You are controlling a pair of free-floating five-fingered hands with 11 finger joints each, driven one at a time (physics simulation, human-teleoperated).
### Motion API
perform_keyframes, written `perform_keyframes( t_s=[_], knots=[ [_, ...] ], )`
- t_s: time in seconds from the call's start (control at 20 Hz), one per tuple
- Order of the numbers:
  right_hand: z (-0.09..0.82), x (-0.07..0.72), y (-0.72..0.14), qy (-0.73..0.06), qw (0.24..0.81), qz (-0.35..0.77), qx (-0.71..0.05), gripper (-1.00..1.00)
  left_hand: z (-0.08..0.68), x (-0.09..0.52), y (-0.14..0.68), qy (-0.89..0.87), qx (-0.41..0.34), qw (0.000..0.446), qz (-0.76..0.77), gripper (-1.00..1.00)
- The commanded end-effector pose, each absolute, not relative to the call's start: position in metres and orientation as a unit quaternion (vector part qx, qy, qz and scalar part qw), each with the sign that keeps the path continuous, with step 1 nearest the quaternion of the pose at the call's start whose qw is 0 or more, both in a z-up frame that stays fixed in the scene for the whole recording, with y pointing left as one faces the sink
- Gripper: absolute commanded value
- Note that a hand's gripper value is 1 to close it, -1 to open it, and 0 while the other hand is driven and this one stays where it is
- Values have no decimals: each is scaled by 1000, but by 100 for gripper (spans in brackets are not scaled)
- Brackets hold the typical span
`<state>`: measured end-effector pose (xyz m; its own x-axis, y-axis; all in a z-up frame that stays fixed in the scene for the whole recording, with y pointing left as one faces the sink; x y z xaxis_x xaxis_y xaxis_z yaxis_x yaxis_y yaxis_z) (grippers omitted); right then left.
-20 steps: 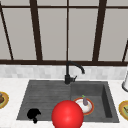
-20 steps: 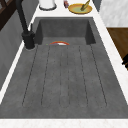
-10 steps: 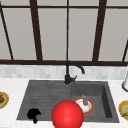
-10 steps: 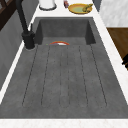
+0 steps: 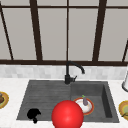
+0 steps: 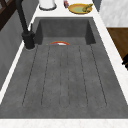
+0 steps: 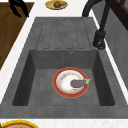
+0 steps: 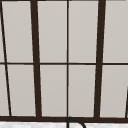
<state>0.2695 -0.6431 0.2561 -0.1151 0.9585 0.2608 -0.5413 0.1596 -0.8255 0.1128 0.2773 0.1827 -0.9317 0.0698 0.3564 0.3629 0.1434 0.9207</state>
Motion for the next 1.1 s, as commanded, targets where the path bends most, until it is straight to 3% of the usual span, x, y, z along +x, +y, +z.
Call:
perform_keyframes(
  t_s=[0.0,0.65,1.05],
  knots=[
    [258,275,-668,-445,623,600,-232,-100,183,113,277,-747,-145,115,-638,0],
    [252,298,-736,-456,600,622,-211,-100,183,113,277,-747,-145,115,-638,0],
    [223,357,-748,-421,609,626,-244,-100,183,113,277,-747,-145,115,-638,0]
  ],
)
